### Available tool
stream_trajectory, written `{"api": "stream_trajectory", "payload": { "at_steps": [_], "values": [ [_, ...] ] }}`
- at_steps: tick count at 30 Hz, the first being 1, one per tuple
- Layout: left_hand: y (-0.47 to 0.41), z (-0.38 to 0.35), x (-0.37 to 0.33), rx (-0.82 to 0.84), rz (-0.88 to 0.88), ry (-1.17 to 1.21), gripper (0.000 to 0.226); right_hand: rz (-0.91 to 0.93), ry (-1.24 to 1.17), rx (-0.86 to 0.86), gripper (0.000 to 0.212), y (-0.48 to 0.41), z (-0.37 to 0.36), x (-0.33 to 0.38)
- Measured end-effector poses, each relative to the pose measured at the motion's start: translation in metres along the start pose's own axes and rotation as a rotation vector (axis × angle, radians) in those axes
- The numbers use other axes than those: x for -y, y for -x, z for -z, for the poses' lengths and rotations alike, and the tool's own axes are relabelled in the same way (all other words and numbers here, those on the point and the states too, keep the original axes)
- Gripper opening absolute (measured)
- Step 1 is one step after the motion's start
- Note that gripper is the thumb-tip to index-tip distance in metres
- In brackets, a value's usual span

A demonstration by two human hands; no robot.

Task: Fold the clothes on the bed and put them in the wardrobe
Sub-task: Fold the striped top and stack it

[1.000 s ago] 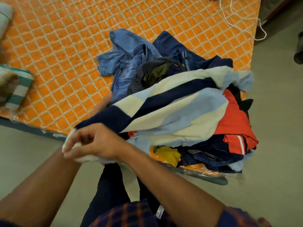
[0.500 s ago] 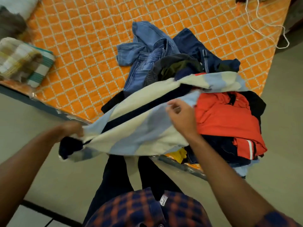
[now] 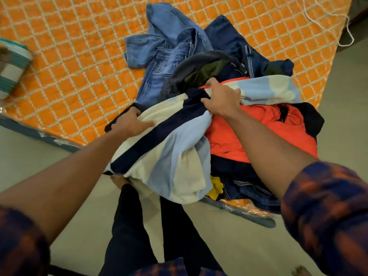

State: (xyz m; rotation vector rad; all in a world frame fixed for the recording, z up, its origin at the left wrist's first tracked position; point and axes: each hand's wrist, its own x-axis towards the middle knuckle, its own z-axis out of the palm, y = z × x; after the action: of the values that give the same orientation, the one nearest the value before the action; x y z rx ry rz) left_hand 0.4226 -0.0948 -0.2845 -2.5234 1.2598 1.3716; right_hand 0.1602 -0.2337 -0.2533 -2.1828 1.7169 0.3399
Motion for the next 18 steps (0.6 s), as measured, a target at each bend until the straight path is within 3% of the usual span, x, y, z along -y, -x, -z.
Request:
{"api": "stream_trajectory", "payload": {
  "at_steps": [3,5,8,12,14,16,18],
  "values": [
    [-0.006,0.006,-0.005,0.103,-0.186,-0.006,0.04,0.022,0.021,-0.043,0.062,-0.002,-0.01,-0.012],
    [0.002,0.011,-0.001,0.218,-0.238,0.141,0.037,0.072,0.014,-0.092,0.049,-0.002,-0.016,-0.018],
    [0.02,0.029,0.011,0.326,-0.099,0.532,0.03,0.215,-0.074,-0.209,0.029,-0.001,-0.009,-0.013],
    [0.047,0.051,0.019,0.367,0.023,0.902,0.031,0.211,-0.583,-0.32,0.021,0.014,0.027,0.009],
    [0.061,0.056,0.02,0.448,0.091,0.85,0.04,0.203,-0.665,-0.373,0.021,0.024,0.045,0.017],
    [0.073,0.064,0.02,0.578,0.118,0.687,0.077,0.266,-0.569,-0.45,0.022,0.03,0.06,0.015],
    [0.079,0.078,0.023,0.58,0.083,0.628,0.091,0.309,-0.436,-0.502,0.027,0.031,0.075,0.009]
  ]
}}
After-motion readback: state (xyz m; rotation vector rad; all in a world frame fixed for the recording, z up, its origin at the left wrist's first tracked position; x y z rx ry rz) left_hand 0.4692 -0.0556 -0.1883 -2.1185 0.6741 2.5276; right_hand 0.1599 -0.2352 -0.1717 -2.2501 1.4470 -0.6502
